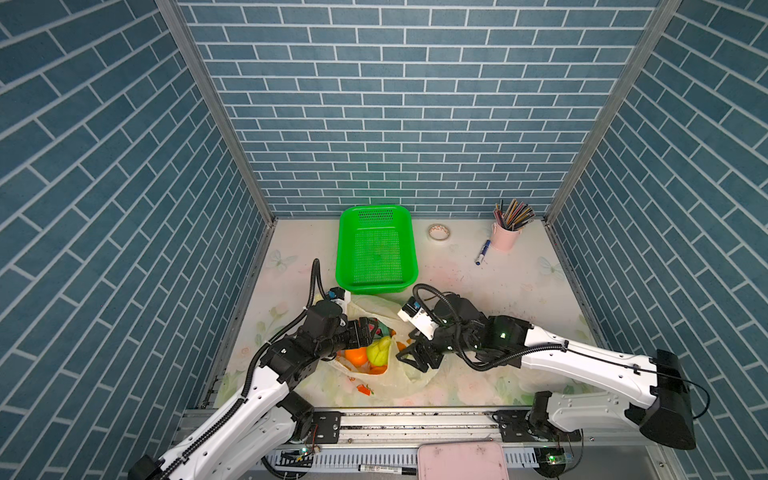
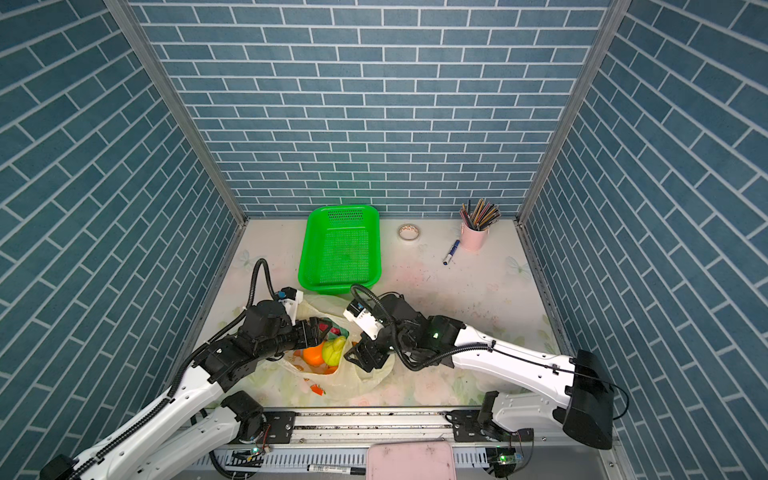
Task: Untie the knot of the plastic bag and take out the fruit
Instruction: 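Grasp the green pear inside the bag with the right gripper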
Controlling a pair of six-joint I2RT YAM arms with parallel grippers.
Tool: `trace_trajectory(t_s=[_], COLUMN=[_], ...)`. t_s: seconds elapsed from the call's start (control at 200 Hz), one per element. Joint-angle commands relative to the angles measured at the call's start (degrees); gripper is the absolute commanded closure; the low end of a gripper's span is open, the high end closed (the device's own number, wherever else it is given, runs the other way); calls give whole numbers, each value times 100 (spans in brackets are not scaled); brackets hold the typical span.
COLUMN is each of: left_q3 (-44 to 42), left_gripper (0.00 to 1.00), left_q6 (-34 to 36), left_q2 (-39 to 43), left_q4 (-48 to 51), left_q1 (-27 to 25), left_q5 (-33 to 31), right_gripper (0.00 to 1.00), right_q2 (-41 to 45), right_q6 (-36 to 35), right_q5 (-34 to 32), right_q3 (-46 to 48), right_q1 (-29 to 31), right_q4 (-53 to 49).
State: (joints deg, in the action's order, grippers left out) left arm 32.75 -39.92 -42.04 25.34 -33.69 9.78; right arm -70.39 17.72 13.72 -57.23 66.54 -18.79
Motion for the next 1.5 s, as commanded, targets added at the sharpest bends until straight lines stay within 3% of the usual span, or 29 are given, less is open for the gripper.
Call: trace_trajectory(t_s=[0.0, 0.34, 0.645, 0.85, 1.115, 1.4, 1.495], left_q3=[248, 478, 446, 399, 332, 275, 268], left_gripper=[16, 16, 16, 16, 16, 16, 16], left_q6=[-193, -450, -464, -446, -438, -429, -429], left_q2=[129, 554, 559, 570, 581, 601, 609], left_q4=[243, 985, 977, 968, 922, 887, 881], left_q1=[-41, -26, -19, -12, -16, -15, -13], left_q5=[-405, -1084, -1076, -1040, -1009, -969, -971], right_gripper=[28, 32, 35, 20, 18, 28, 37], right_q2=[-284, -1462, -2017, -2359, -2517, -2818, -2844], right_q6=[5, -1, 273, 1142, 1717, 1492, 1448], right_q5=[-219, -193, -624, -1217, -338, -312, -296], right_q3=[-522, -1124, -1194, -1379, -1132, -1258, -1238], right_q1=[34, 32, 50, 43, 43, 43, 43], right_q4=[227, 314, 72, -290, 442, 169, 209])
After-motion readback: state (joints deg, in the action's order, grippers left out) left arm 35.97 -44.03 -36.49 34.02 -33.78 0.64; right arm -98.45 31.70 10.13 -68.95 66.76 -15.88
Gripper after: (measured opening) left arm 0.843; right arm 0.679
